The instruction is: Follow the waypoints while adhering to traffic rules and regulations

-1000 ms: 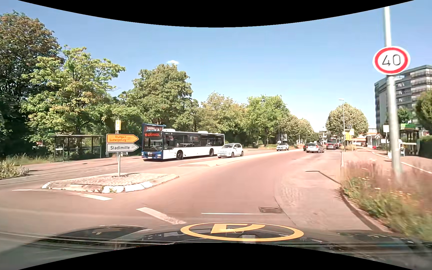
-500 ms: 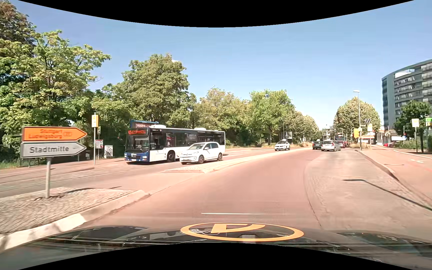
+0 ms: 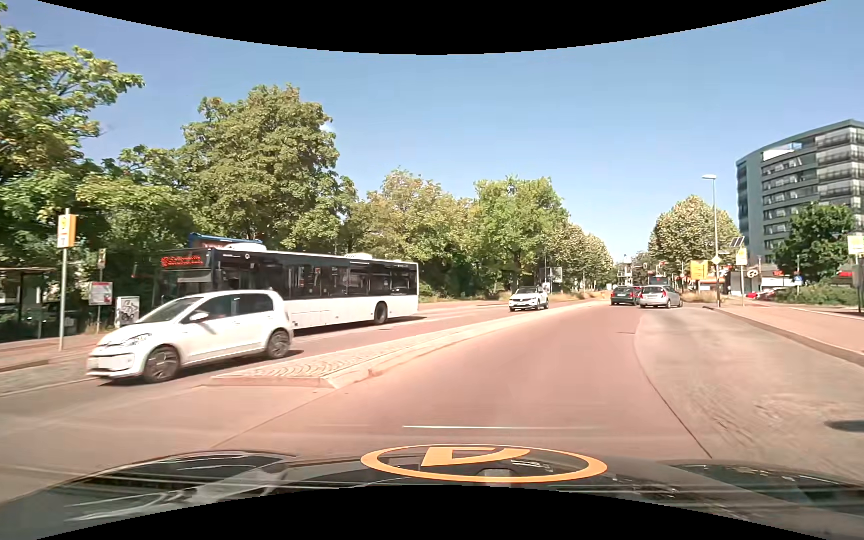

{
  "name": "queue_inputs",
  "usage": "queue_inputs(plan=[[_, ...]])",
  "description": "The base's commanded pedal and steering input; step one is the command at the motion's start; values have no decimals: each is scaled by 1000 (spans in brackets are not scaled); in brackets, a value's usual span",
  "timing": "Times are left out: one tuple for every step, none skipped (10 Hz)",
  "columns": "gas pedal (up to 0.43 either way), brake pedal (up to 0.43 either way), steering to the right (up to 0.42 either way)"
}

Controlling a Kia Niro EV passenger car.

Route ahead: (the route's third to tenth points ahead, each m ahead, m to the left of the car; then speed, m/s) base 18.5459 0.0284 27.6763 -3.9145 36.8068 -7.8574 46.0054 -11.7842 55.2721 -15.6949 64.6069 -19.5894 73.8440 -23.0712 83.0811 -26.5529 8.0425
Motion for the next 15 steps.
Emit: queue_inputs(plan=[[118, 0, 101], [118, 0, 101], [118, 0, 100], [110, 0, 97], [110, 0, 95], [110, 0, 95], [87, 0, 95], [79, 0, 94], [67, 0, 93], [67, 0, 91], [59, 0, 89], [39, 0, 87], [28, 0, 84], [28, 0, 78], [28, 0, 74]])
